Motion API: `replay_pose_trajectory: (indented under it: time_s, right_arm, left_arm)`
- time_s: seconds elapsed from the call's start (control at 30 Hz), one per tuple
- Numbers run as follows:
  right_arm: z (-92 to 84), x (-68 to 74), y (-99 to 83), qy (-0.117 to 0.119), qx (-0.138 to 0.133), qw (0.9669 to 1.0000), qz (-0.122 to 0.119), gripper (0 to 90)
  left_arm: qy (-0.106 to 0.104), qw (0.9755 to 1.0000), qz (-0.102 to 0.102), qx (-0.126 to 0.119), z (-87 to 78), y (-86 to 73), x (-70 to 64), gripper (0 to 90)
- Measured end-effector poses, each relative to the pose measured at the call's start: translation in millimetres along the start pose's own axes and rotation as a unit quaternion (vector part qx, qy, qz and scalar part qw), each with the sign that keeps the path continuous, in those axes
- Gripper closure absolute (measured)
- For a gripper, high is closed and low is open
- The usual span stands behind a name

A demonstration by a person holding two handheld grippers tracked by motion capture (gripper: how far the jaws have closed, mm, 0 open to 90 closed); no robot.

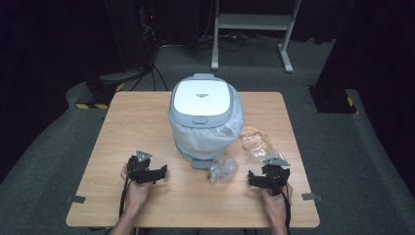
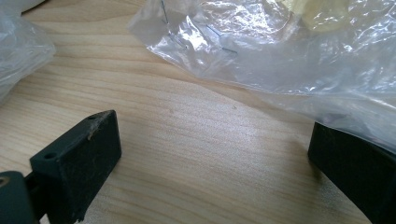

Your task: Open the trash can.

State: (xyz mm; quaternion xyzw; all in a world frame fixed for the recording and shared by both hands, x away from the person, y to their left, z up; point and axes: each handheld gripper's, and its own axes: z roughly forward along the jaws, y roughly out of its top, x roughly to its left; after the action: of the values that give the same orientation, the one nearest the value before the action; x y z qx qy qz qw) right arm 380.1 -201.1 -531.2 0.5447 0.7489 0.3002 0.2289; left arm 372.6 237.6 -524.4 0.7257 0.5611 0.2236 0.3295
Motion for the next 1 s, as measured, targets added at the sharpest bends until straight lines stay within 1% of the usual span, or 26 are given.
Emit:
replay_pose_trajectory:
  time_s: [0.17,0.23,0.37,0.4,0.5,0.53,0.57,0.6,0.63,0.67,0.7,0.77,0.83,0.87,0.9,1.0]
  right_arm:
    - [-0.1,0.0,0.0,0.0,0.0,1.0,0.0,2.6]
    - [-0.2,0.1,-0.1,-0.001,0.0,1.0,0.002,2.8]
    - [-0.3,0.0,-0.1,0.0,0.0,1.0,0.002,2.8]
    - [-0.3,0.1,-0.1,0.0,0.0,1.0,0.002,2.9]
    - [-0.4,0.0,-0.2,0.0,-0.001,1.0,0.0,3.3]
    - [-0.4,-0.1,-0.2,0.0,-0.001,1.0,0.0,3.3]
    - [-0.4,-0.1,-0.2,0.0,-0.001,1.0,0.0,3.3]
    - [-0.4,-0.1,-0.2,0.001,-0.002,1.0,0.0,3.5]
    - [-0.4,-0.1,-0.2,0.001,-0.002,1.0,0.0,3.5]
    - [-0.5,0.0,-0.2,0.001,-0.002,1.0,0.0,3.6]
    - [-0.5,0.0,-0.2,0.001,-0.002,1.0,0.0,3.6]
    - [-0.5,0.0,-0.2,0.001,-0.002,1.0,0.0,3.7]
    - [-0.5,0.0,-0.2,0.001,-0.002,1.0,0.0,3.7]
    - [-0.5,0.0,-0.2,0.001,-0.002,1.0,0.0,3.7]
    - [-0.5,0.0,-0.2,0.001,-0.002,1.0,0.0,3.7]
    - [-0.6,0.0,-0.3,0.001,-0.002,1.0,0.0,4.0]
  left_arm:
    - [-0.009,1.0,0.001,-0.003,-1.5,2.6,-3.2,11.9]
    - [-0.02,0.9998,0.003,-0.003,-1.6,5.3,-6.5,10.8]
    - [-0.024,0.9997,0.004,-0.002,-0.6,6.8,-10.4,9.4]
    - [-0.029,0.9996,0.007,-0.002,0.3,8.4,-13.4,9.3]
    - [-0.031,0.9995,0.01,-0.003,0.8,10.5,-17.0,9.3]
    - [-0.038,0.9992,0.01,-0.005,2.0,13.5,-22.2,9.1]
    - [-0.038,0.9992,0.01,-0.005,2.0,13.5,-22.2,8.8]
    - [-0.044,0.9989,0.013,-0.004,3.2,16.4,-26.9,8.2]
    - [-0.044,0.9989,0.013,-0.004,3.2,16.4,-26.9,7.7]
    - [-0.051,0.9985,0.017,-0.004,4.8,19.7,-34.0,6.6]
    - [-0.051,0.9985,0.017,-0.004,4.8,19.7,-34.0,6.0]
    - [-0.059,0.998,0.022,-0.001,8.0,23.3,-42.5,4.3]
    - [-0.061,0.9979,0.024,0.0,8.7,24.2,-44.2,3.5]
    - [-0.062,0.9977,0.026,-0.001,10.5,26.9,-48.3,3.1]
    - [-0.062,0.9977,0.026,-0.001,10.5,26.9,-48.3,2.9]
    - [-0.067,0.9975,0.023,-0.004,13.9,32.4,-55.5,2.1]
